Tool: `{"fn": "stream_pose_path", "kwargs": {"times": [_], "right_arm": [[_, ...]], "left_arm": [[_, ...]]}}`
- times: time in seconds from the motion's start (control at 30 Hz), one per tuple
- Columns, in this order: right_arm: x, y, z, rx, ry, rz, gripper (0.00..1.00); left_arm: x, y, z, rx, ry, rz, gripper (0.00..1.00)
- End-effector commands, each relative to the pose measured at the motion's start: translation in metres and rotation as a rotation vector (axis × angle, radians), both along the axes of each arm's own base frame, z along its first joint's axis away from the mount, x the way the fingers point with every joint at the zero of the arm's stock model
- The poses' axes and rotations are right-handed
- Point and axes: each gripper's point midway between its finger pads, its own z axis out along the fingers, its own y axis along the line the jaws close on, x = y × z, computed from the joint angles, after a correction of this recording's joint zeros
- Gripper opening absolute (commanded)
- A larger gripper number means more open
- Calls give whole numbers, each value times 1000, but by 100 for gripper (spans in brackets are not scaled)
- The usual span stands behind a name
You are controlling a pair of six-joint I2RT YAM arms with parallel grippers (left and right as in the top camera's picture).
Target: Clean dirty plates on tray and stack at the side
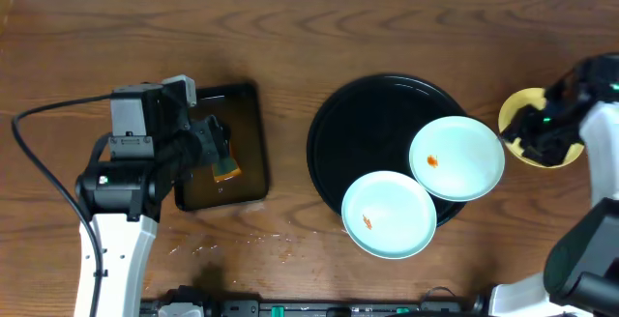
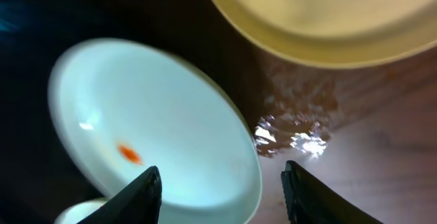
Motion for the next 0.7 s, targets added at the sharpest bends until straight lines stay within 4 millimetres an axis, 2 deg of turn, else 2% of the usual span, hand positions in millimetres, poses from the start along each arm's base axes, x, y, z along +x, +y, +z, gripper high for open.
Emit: {"fn": "stream_pose_path", "kwargs": {"times": [0.0,0.03,0.2,0.23,0.3,0.47,0.6,0.67], "right_arm": [[-22,-24,-15,-274,126,-108,53],[-23,-28,-17,-317,130,-125,52],[-28,-13,-36,-306,139,-88,41],[-30,-12,-39,-305,141,-98,36],[-30,-11,-43,-301,134,-106,19],[-21,-2,-44,-245,99,-104,4],[-9,11,-44,-165,49,-94,1],[6,26,-43,-93,-16,-49,1]], "left_arm": [[1,0,-7,14,21,-14,56],[1,0,-8,14,24,-14,55],[0,0,-8,14,29,-14,56],[0,0,-8,14,29,-14,56],[0,0,-8,14,29,-14,56],[0,0,-8,14,28,-14,55],[0,0,-8,14,29,-14,56],[0,0,-9,14,29,-14,56]]}}
